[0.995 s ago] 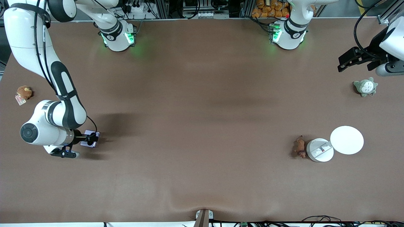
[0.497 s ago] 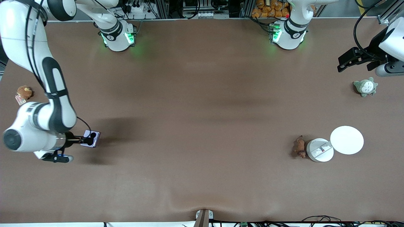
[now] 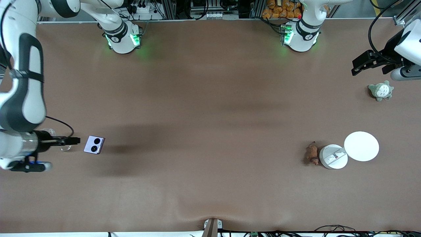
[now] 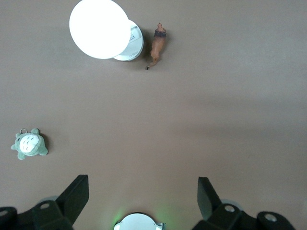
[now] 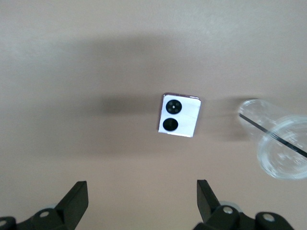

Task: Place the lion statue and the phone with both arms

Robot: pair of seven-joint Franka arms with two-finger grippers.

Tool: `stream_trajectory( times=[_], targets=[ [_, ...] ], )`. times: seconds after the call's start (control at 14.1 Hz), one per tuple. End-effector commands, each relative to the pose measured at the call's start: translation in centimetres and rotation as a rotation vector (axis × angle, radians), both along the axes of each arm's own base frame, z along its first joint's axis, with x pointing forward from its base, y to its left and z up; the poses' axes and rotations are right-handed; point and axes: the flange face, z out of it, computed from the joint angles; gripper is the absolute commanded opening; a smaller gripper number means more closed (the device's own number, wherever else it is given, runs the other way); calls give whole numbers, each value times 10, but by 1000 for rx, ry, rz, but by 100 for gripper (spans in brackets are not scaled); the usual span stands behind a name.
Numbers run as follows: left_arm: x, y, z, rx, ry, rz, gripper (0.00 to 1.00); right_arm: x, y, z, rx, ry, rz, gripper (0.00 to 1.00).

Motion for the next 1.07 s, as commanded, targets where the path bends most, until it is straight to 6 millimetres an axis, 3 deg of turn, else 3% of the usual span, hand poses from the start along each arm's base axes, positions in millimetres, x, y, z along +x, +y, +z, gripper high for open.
stream_trajectory(
  times=[0.0, 0.28, 0.5, 0.64, 0.85, 0.99],
  targets=[
    [-6, -2, 2, 0, -2, 3, 100, -25, 3, 80, 1, -42, 9, 100],
    [-6, -3, 2, 4, -1, 2, 100, -77, 8, 168, 1, -65, 5, 100],
    [-6, -2, 0, 5, 2, 2, 100, -118, 12, 210, -54, -98, -42, 100],
    [-6, -2, -1, 6, 4, 4, 100, -150, 8, 217, -67, -127, -49, 100],
    [-6, -7, 3, 17, -5, -9, 100, -198, 13, 196, -117, -192, -25, 100],
    [-6, -6, 5, 40, -13, -9, 100, -200, 18, 185, -127, -192, -9, 100]
  ],
)
